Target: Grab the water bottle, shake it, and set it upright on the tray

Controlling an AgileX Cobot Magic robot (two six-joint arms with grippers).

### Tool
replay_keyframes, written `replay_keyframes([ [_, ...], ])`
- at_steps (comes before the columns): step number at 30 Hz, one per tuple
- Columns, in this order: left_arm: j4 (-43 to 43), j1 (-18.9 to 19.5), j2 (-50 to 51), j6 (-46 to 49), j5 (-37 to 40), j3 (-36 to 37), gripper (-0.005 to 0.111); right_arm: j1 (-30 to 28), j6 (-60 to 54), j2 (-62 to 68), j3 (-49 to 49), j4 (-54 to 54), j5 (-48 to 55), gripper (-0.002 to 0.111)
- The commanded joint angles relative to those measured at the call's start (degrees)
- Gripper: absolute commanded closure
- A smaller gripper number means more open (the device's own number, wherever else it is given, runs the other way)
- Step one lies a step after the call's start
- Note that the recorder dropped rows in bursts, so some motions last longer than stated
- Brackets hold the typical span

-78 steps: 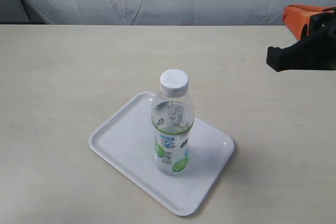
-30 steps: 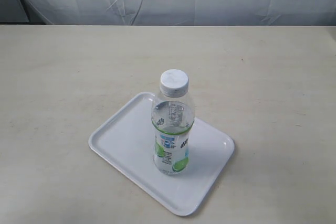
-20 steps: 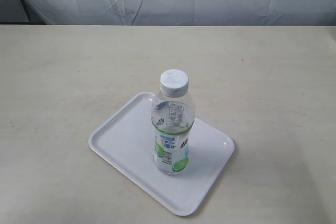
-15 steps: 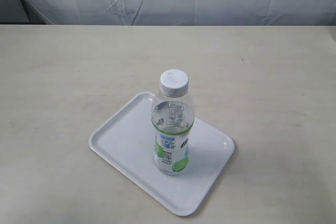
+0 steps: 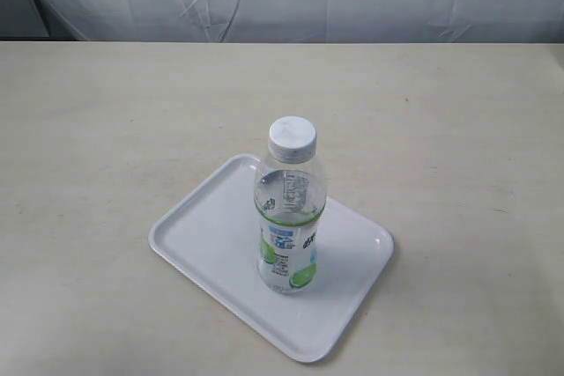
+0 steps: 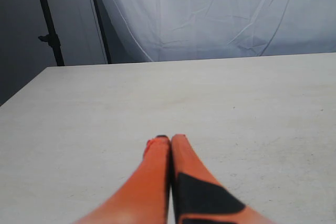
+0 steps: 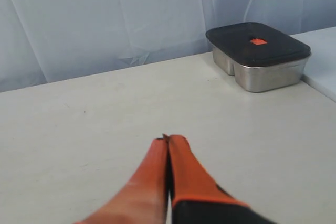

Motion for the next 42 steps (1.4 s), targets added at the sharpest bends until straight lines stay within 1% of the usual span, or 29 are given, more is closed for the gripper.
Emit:
replay_keyframes([
  [1,0.13,0.01,-0.29,-0.22,-0.26,0.13,0.107,-0.23,0.09,-0.76,0.75,-0.07,0.35,0.109],
  [3,0.13,0.01,-0.29,-0.22,-0.26,0.13,0.107,-0.23,0.09,-0.76,0.75,-0.07,2.60,0.109],
  [42,0.13,0.01,-0.29,-0.22,-0.26,0.13,0.107,-0.23,-0.01,-0.76,0.75,-0.07,2.48,0.109],
])
